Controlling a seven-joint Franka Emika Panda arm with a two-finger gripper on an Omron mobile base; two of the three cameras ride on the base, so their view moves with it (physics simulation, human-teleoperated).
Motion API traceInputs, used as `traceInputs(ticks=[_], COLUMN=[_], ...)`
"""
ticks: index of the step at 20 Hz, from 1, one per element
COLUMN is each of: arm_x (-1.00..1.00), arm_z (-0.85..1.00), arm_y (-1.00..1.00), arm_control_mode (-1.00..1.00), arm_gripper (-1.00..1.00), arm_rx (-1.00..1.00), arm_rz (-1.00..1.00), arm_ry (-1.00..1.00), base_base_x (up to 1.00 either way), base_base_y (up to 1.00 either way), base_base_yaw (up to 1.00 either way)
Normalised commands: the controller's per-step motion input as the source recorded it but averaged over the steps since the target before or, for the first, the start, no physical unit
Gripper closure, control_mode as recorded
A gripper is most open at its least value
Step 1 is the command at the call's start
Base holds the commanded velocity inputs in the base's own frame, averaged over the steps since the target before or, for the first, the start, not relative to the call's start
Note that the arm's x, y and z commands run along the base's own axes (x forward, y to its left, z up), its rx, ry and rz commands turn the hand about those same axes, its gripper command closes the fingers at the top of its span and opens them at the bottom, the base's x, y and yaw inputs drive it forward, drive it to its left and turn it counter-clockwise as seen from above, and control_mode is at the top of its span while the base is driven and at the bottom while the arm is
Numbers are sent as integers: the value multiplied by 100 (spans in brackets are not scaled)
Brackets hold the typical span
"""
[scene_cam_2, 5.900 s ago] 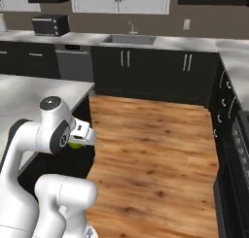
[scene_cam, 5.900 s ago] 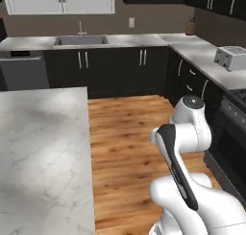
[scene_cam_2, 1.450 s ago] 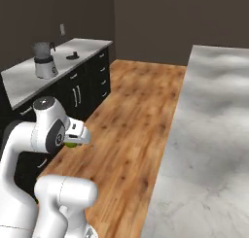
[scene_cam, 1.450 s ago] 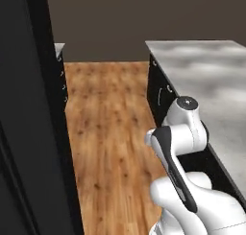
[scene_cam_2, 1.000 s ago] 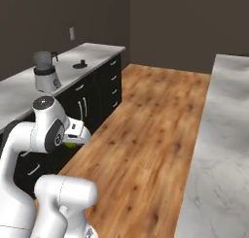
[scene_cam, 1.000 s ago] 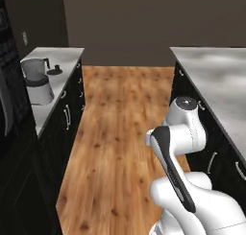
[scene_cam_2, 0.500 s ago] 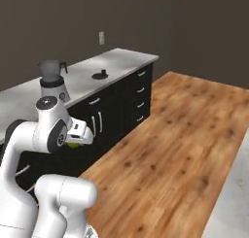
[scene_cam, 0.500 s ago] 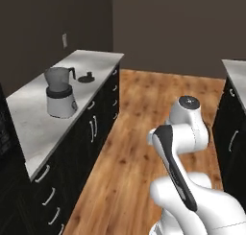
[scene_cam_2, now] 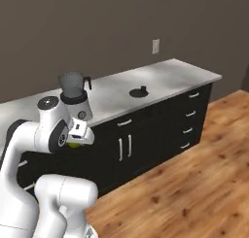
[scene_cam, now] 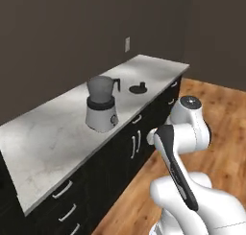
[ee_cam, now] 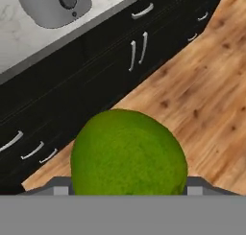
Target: Grab the lime and onion from the fridge, place them in the blender, close the lid, and turn on the blender to create a marinade.
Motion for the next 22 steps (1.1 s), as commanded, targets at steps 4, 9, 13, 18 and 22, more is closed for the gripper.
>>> traceInputs(ticks=[4,9,13,18,22], arm_x=[0,0,0,0,0], arm_z=[0,0,0,0,0], arm_y=[0,0,0,0,0], arm_control_mode=[100,100,100,100,100], arm_gripper=[100,100,100,100,100], arm_rx=[0,0,0,0,0], arm_rz=[0,0,0,0,0], arm_ry=[0,0,0,0,0], base_base_x=[99,86,48,30,56], base_base_y=[-37,-70,-30,0,-2], base_base_yaw=[55,52,54,59,42])
